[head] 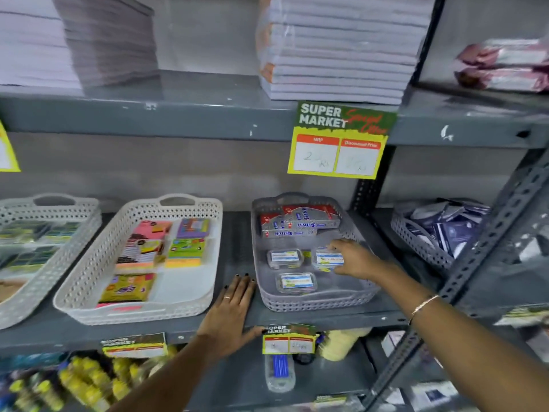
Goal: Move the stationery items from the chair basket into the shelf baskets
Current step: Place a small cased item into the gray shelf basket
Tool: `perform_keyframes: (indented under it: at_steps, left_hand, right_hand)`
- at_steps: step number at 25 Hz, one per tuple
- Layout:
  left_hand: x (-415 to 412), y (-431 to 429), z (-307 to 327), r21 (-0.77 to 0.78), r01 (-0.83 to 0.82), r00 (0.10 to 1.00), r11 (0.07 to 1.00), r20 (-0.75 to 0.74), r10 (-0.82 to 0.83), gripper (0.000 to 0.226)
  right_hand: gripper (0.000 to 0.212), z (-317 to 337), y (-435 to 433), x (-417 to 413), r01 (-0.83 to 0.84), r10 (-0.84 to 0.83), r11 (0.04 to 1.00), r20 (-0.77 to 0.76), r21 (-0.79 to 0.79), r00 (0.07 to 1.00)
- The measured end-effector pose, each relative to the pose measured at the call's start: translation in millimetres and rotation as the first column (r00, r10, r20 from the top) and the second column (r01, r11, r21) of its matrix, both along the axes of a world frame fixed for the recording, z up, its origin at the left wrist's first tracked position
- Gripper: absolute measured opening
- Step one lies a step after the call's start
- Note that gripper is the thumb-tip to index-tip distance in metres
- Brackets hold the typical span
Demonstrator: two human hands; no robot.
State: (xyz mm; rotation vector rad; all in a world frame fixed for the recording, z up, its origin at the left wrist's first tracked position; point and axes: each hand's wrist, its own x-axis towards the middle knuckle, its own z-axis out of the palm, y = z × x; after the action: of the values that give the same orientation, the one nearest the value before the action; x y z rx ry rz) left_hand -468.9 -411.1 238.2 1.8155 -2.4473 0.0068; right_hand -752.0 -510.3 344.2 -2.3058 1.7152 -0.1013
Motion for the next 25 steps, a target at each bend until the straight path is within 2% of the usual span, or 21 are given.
perform_keyframes:
  at_steps: [3,9,12,16,19,25]
  left_hand:
    - [0,-3,-5,0.033,0.014,0.998,0.999,0.062,-0.016,0.090]
    - [1,-5,-8,0.058,0.039,0.997,0.998,0.058,-0.042,0.092]
    - [1,-3,-4,0.005,0.066,0.997,0.998,0.040,-0.066,0.108]
    - [0,-1,-1,0.036,0.069,0.998,0.997,0.002,-0.069,0.123]
    - [1,-1,-2,0.044,0.061,0.998,0.997,0.003,-0.061,0.124]
    - [1,-2,-3,0.031,0.060,0.998,0.998,-0.024,-0.060,0.123]
  right_hand:
    - [0.049,-10,5,-13,0.009,-0.003,0.997,-0.079,0.073,0.997]
    - [0.045,-17,9,-16,0.030,-0.015,0.991,-0.118,0.129,0.993]
    - [0.045,-18,8,-15,0.043,-0.027,0.989,-0.115,0.139,0.993]
    - [0.054,-17,8,-12,0.012,0.011,0.989,-0.151,0.147,0.988]
    - [0.060,-12,6,-6,-0.018,0.043,0.988,-0.165,0.154,0.985]
    - [0.052,-11,5,1,-0.015,0.050,0.986,-0.209,0.167,0.977]
